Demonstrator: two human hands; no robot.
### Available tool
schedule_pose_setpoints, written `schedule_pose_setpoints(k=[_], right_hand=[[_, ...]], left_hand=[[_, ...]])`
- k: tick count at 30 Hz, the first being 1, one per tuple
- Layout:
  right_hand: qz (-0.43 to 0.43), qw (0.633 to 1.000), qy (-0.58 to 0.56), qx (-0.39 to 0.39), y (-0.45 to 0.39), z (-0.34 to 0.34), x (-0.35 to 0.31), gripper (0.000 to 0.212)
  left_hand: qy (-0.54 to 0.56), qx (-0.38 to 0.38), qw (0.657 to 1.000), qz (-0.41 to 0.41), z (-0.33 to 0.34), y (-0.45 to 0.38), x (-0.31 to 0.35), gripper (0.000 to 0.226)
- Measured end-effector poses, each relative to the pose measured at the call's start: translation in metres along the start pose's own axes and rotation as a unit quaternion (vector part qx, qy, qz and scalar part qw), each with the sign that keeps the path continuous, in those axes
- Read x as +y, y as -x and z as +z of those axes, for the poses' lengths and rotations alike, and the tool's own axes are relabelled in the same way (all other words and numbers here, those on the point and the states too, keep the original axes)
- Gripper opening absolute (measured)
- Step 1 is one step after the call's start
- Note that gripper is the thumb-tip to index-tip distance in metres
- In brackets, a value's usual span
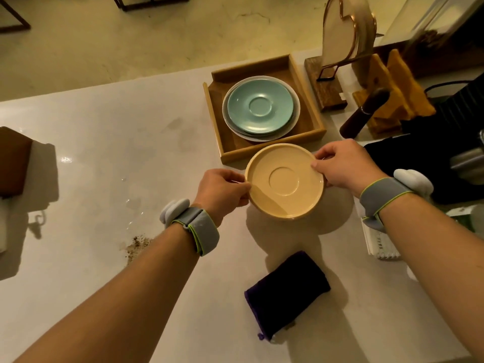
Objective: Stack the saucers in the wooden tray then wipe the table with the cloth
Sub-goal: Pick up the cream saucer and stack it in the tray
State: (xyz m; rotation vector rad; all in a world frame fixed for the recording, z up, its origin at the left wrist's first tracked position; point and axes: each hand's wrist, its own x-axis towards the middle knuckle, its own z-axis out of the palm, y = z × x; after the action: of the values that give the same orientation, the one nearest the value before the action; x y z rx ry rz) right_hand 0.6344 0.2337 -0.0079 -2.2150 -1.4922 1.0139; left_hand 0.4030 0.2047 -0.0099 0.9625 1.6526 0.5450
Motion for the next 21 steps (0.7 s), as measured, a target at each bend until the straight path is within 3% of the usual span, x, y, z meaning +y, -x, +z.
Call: schedule_pose_setpoints(k=[7,21], right_hand=[[0.008,0.995,-0.103,-0.007,-0.019,-0.010,-0.031,0.016],[0.014,0.992,-0.117,0.039,-0.094,-0.014,-0.079,0.020]], left_hand=[[0.008,0.035,0.998,0.045,-0.028,-0.021,0.043,0.012],[-0.009,0.106,0.993,0.047,-0.035,-0.096,0.090,0.006]])
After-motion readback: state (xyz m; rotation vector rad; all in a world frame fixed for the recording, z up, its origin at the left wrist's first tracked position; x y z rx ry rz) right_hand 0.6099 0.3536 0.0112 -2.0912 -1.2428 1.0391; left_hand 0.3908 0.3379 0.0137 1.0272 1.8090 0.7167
